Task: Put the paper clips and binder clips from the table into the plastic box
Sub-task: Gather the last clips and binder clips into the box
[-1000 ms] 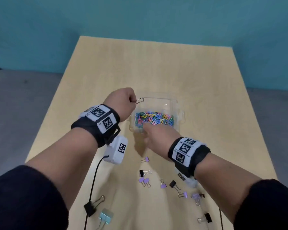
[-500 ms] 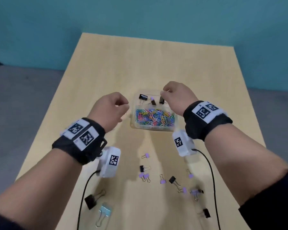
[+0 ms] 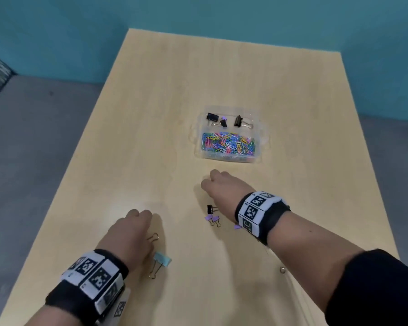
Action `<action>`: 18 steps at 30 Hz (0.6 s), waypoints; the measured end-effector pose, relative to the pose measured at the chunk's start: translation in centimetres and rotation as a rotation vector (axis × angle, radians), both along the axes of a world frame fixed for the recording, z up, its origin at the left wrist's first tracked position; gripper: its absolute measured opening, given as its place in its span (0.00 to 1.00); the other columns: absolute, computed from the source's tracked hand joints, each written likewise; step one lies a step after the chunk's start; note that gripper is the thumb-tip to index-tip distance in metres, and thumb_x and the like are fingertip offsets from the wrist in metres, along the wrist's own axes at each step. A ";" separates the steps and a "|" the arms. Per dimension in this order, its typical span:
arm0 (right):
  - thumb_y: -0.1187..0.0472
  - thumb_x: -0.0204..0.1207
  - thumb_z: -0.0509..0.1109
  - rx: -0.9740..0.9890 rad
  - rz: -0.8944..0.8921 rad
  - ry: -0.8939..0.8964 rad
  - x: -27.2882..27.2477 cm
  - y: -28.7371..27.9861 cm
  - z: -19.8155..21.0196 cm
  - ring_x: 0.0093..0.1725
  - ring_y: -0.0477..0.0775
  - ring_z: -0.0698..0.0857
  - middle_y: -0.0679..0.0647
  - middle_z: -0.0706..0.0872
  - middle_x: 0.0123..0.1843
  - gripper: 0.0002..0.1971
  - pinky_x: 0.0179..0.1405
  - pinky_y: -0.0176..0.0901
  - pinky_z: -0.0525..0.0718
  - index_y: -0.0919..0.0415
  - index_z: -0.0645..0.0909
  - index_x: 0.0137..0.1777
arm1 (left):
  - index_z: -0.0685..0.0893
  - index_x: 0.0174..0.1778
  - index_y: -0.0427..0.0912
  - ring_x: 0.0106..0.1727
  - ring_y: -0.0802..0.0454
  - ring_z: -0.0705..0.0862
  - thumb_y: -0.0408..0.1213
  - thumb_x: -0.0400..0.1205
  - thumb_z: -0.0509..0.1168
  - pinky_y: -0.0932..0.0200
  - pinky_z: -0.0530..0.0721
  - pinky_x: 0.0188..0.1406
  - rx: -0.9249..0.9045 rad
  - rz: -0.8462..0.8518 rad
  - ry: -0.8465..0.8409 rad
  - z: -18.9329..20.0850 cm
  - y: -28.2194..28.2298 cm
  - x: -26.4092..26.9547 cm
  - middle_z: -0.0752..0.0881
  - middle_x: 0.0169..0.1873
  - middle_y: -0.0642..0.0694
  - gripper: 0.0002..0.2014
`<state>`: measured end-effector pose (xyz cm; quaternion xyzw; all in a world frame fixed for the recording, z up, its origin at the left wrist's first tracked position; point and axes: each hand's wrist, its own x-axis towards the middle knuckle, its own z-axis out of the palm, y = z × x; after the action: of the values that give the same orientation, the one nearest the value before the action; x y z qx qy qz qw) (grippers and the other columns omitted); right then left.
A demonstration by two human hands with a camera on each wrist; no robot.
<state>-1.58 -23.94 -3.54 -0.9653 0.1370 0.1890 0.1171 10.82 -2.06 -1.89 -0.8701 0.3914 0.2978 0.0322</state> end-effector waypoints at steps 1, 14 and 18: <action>0.78 0.64 0.63 0.000 -0.018 -0.010 0.0 0.1 0.0 0.44 0.60 0.73 0.58 0.71 0.49 0.20 0.34 0.53 0.80 0.61 0.71 0.54 | 0.66 0.37 0.49 0.34 0.54 0.74 0.37 0.73 0.67 0.61 0.68 0.29 -0.007 0.022 0.008 -0.3 0.0 -0.1 0.72 0.38 0.53 0.13; 0.69 0.70 0.57 0.536 -0.772 -0.183 -2.2 -0.2 1.1 0.33 0.58 0.85 0.54 0.83 0.40 0.13 0.33 0.45 0.82 0.54 0.78 0.47 | 0.78 0.42 0.44 0.35 0.51 0.79 0.29 0.73 0.59 0.59 0.74 0.29 -0.109 0.268 0.054 -1.0 1.8 -0.3 0.81 0.35 0.48 0.06; 0.69 0.70 0.56 0.594 -0.829 -0.188 -2.6 0.2 1.3 0.30 0.58 0.82 0.55 0.83 0.33 0.11 0.29 0.47 0.80 0.56 0.77 0.36 | 0.78 0.35 0.41 0.34 0.42 0.82 0.30 0.76 0.62 0.50 0.78 0.33 -0.284 0.497 0.186 -1.0 3.7 0.2 0.84 0.30 0.41 0.05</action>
<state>-4.22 -23.79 -2.20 -0.7678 0.4374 0.0699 0.4629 11.01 1.67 -2.91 -0.9041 0.2053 0.3171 -0.1997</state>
